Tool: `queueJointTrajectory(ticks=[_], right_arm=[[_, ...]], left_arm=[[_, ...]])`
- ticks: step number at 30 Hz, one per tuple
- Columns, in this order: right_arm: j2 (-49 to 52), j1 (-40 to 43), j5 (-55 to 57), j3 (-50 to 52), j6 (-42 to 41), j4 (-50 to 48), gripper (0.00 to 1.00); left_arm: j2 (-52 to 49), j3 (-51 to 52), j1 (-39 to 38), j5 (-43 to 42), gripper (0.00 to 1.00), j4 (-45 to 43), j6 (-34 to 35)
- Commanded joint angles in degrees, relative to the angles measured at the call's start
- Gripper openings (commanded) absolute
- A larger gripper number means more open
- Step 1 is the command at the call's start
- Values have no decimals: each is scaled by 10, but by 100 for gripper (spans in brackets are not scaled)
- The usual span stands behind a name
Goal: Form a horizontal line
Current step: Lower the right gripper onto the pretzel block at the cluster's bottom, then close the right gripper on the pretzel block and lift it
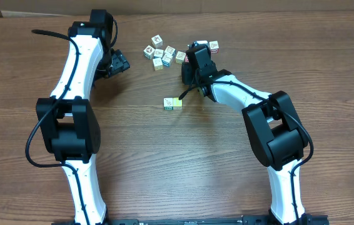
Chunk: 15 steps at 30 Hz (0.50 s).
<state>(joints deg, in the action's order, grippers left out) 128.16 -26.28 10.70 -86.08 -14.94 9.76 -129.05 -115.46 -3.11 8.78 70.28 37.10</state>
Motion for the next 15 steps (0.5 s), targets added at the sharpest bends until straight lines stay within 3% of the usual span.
queueJointTrajectory(ticks=[1, 11, 15], right_arm=[[-7, 0, -5, -1, 3, -7, 60], [2, 0, -5, -1, 2, -13, 54], [2, 0, -5, -1, 2, -13, 45]], left_arm=[[-6, -10, -2, 2, 100, -1, -5], [-6, -10, -2, 2, 100, -1, -5], [-6, -10, -2, 2, 100, -1, -5]])
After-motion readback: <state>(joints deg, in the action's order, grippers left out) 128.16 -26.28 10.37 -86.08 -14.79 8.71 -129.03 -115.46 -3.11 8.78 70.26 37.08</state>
